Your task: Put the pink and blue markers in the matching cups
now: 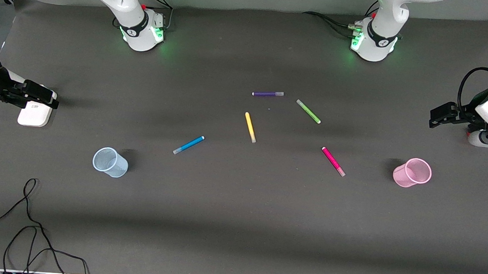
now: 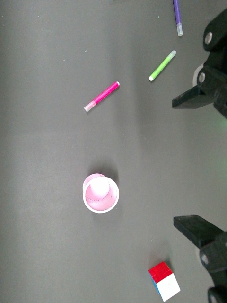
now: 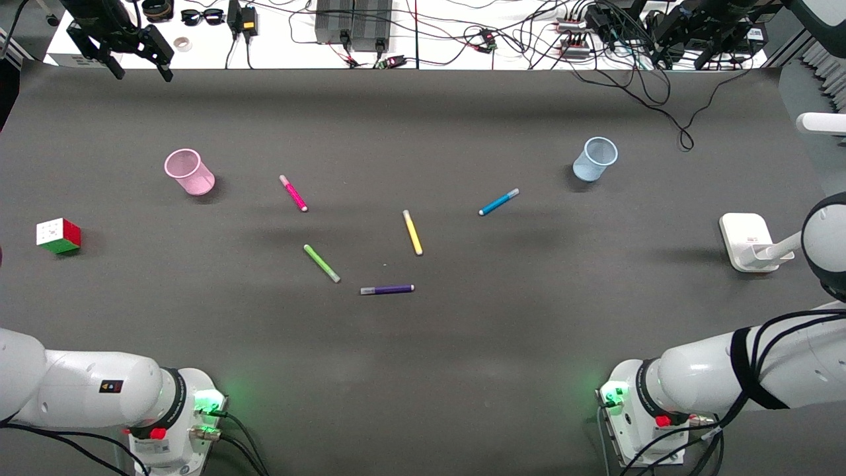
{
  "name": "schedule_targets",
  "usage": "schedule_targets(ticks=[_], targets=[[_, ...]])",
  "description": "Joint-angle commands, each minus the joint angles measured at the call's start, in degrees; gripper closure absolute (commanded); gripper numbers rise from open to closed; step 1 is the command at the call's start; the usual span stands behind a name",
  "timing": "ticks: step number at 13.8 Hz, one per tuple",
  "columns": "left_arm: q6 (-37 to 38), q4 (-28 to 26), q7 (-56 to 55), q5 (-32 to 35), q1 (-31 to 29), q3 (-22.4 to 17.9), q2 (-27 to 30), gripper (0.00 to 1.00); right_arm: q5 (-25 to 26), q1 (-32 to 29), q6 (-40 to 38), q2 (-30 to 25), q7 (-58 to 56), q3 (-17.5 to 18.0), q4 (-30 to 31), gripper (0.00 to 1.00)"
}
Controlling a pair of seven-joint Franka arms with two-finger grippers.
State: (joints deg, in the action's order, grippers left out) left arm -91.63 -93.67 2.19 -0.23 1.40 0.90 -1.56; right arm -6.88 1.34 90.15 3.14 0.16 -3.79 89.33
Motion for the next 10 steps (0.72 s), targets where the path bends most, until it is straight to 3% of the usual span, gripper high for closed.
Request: schedule_targets(ticks=[1, 10], targets=[[-0.6, -1.9, -0.4, 1.0, 0.4, -0.3, 1.8, 0.0, -0.2, -0.6, -1.4, -0.8, -1.0, 0.5, -0.6, 0.0], [0.0, -1.3, -0.7, 1.2, 0.4, -0.2, 0.9, 0.0, -0.3, -0.6, -5.3, -0.1, -0.6, 0.7, -1.1, 0.0]])
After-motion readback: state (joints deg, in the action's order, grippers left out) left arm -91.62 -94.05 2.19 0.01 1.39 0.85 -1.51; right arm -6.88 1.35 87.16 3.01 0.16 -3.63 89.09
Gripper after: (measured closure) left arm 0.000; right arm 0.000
